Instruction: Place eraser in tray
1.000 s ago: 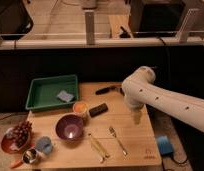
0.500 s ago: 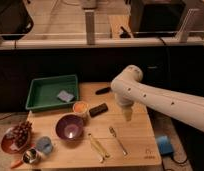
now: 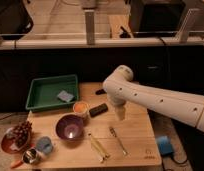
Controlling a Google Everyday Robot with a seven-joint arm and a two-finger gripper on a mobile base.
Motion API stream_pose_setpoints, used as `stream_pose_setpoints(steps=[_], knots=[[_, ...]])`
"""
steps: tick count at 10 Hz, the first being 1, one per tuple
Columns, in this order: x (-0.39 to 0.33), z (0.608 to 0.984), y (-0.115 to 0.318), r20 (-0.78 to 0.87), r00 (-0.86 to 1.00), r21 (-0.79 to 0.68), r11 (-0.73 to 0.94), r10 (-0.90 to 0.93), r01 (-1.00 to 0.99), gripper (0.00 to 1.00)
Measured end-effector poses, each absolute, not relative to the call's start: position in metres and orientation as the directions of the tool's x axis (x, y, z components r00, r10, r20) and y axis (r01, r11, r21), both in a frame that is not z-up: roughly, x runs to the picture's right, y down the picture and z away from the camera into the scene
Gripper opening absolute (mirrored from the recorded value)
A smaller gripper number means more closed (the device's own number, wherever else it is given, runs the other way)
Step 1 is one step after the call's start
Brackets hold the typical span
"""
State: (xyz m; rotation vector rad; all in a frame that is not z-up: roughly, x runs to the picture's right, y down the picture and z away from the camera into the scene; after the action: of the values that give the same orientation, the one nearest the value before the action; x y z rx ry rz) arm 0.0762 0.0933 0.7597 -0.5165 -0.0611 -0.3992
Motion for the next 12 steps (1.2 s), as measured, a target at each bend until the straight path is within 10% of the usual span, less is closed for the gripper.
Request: stream_pose_setpoints(steps=[12], knots=[[0.039,0.811,0.108,0.254,0.868,-0.444,0.746,-0.427,0.497,0.80]])
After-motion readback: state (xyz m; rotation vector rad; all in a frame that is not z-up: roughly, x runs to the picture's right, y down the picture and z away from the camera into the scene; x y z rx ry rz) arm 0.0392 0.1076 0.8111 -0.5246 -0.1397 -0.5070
